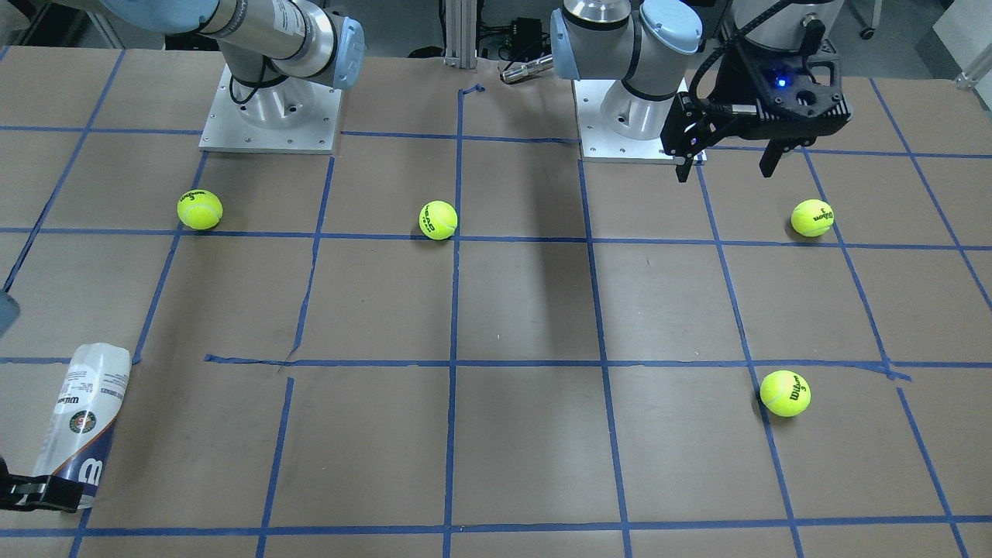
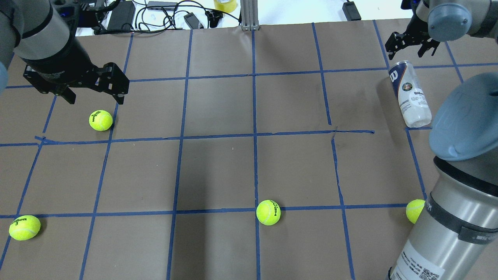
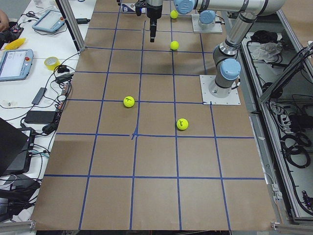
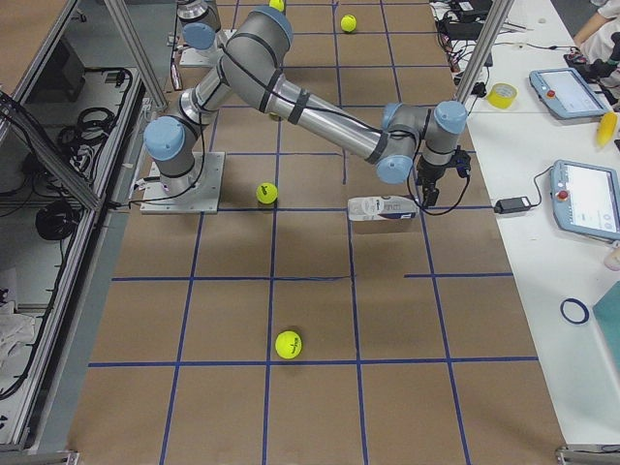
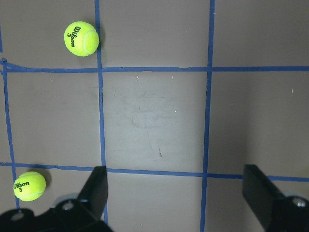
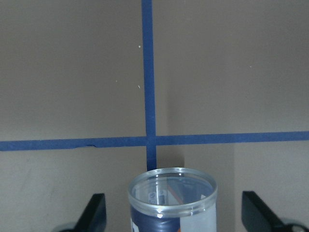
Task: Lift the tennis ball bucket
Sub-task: 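Close the right gripper around the top of the can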
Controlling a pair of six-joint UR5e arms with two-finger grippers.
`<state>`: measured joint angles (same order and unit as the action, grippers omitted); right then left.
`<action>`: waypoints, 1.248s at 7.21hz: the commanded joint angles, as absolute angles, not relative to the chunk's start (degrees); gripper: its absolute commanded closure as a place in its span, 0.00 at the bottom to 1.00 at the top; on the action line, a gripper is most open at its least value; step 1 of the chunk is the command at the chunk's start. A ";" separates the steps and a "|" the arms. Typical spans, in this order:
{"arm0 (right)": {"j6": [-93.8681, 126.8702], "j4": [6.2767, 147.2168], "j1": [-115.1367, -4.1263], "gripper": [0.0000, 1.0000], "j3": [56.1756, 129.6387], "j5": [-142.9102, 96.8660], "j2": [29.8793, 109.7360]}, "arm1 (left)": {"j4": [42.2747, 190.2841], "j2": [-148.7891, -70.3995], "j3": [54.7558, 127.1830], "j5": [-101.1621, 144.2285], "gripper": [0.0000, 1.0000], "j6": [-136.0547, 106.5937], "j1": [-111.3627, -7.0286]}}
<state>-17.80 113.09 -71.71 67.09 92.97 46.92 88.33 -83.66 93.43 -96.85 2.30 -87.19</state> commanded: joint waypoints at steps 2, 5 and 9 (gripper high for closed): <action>-17.93 112.94 -70.40 0.00 67.94 92.90 44.47 | 88.33 -83.67 93.43 -96.86 0.00 2.37 -87.19; -19.33 112.42 -70.40 0.23 68.55 92.38 44.38 | 88.24 -83.58 93.34 -96.86 0.00 2.55 -87.19; -30.65 110.15 -72.32 0.53 69.42 88.77 50.67 | 88.50 -83.32 93.43 -99.23 0.00 2.55 -85.08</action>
<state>-27.16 111.69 -70.94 68.81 89.03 47.03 88.42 -83.42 93.37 -98.96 2.60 -85.56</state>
